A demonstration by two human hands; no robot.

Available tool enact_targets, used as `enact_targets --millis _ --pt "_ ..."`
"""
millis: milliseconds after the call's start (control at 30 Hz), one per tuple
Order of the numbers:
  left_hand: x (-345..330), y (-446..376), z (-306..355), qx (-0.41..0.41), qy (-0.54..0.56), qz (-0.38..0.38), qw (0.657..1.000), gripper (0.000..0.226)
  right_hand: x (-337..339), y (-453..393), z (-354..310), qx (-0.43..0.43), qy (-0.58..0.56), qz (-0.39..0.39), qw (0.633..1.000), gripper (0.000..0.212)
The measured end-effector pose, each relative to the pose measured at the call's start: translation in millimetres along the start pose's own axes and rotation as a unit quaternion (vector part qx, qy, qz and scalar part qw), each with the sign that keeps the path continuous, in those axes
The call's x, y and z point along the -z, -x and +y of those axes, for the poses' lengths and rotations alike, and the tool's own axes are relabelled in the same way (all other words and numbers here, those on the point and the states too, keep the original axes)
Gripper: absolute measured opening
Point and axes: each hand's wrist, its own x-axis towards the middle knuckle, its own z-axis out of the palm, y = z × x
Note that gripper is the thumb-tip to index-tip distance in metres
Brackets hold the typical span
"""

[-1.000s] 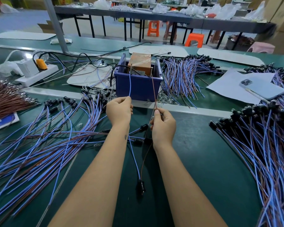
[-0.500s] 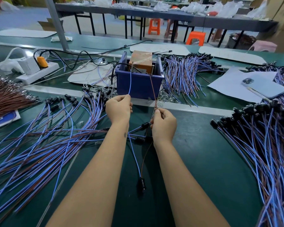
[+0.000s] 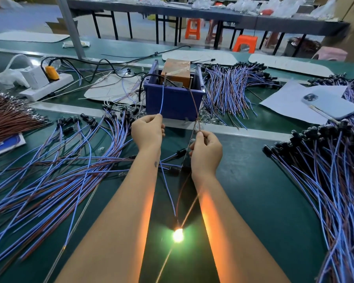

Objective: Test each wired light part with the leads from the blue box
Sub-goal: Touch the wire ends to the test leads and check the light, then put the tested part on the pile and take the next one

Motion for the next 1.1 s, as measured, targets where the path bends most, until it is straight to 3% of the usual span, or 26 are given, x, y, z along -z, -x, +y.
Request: enact_targets --millis 767,933,1100 --pt "2 -4 -3 -0.003 0.003 -0.007 1.0 0.02 1 1 1 0.0 -0.017 -0.004 1.0 0.024" --pt "1 5 -4 0.005 0.053 -0.123 0.991 0.016 3 3 0 0.025 -0.035 -0.017 0.999 0.018" --pt "-10 23 4 0.041 0.054 -0.275 0.959 0.02 5 9 -9 0.112 0.032 -0.116 0.986 0.019"
